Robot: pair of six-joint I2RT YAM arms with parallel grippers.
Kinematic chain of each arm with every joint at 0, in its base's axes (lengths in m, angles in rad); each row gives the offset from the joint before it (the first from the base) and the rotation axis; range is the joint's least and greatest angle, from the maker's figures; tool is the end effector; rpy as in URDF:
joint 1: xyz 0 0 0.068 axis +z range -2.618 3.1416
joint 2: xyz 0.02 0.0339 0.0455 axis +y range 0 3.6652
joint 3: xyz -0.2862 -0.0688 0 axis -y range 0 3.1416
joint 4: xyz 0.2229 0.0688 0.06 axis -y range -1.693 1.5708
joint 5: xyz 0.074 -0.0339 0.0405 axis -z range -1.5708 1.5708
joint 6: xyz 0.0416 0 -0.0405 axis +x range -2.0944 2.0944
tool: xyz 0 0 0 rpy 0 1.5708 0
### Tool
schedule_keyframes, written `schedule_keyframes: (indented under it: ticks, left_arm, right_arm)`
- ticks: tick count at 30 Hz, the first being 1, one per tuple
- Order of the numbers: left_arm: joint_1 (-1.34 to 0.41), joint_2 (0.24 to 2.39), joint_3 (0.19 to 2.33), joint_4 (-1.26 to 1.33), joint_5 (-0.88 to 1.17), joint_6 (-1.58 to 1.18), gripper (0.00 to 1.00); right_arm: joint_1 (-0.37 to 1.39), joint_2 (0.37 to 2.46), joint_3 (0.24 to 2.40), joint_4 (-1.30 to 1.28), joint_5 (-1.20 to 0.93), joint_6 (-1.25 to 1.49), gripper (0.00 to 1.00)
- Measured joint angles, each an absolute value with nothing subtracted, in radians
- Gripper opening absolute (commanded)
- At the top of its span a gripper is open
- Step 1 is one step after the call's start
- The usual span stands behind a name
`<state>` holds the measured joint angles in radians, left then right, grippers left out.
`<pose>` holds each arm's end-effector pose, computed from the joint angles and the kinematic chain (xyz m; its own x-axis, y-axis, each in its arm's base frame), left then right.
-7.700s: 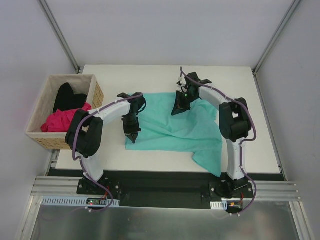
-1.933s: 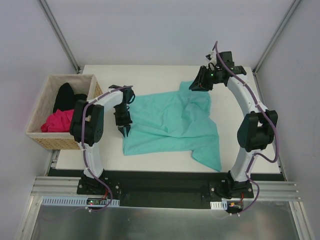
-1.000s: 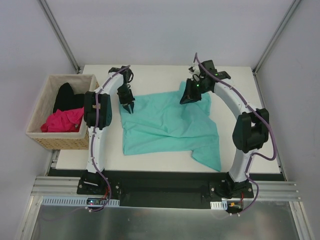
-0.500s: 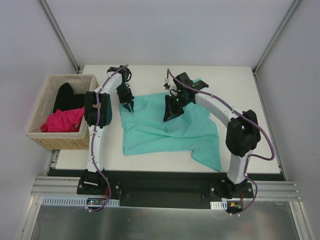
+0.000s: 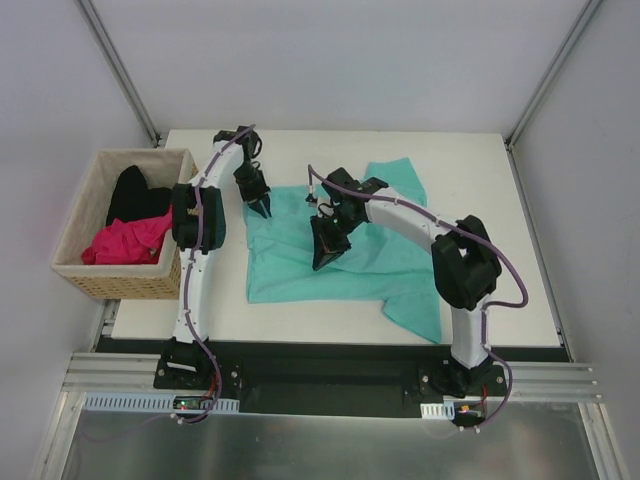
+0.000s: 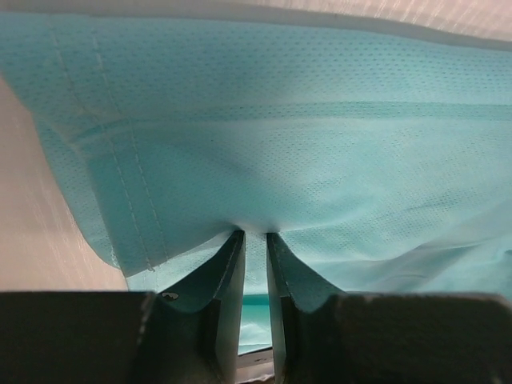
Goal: Fold and stack the t-shirts
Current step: Flatten out the tshirt
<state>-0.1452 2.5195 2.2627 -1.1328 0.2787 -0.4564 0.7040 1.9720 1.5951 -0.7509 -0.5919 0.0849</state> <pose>0.4970 -0.0842 0.1696 -0.9566 -0.2883 -0.0425 -0.2600 0.9102 -0.3223 0.2957 0.2815 0.2527 -0.7472 -0.5422 -0.3844 -0.6585 0.5257 0.5386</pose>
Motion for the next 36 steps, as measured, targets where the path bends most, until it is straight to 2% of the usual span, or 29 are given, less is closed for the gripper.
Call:
schedule_keyframes:
  ticks: [12, 21, 26, 36]
  left_arm:
    - [-0.094, 2.548, 2.286, -1.053, 0.431, -0.487, 0.19]
    - [-0.074, 2.563, 2.290, -1.007, 0.500, -0.511, 0.18]
    - [-0.071, 2.488, 2.182, -0.992, 0.494, -0.511, 0.18]
    - [-0.088, 2.123, 2.008, -0.982, 0.487, -0.507, 0.18]
  right_arm:
    - [0.662, 1.986, 1.632, -0.786, -0.570, 0.059, 0.06]
    - [0.436, 1.991, 1.701, -0.809, -0.484, 0.040, 0.08]
    - [0.290, 2.039, 1.797, -0.802, -0.474, 0.032, 0.01]
    - [0.113, 2.243, 1.865, -0.737, -0.538, 0.076, 0.01]
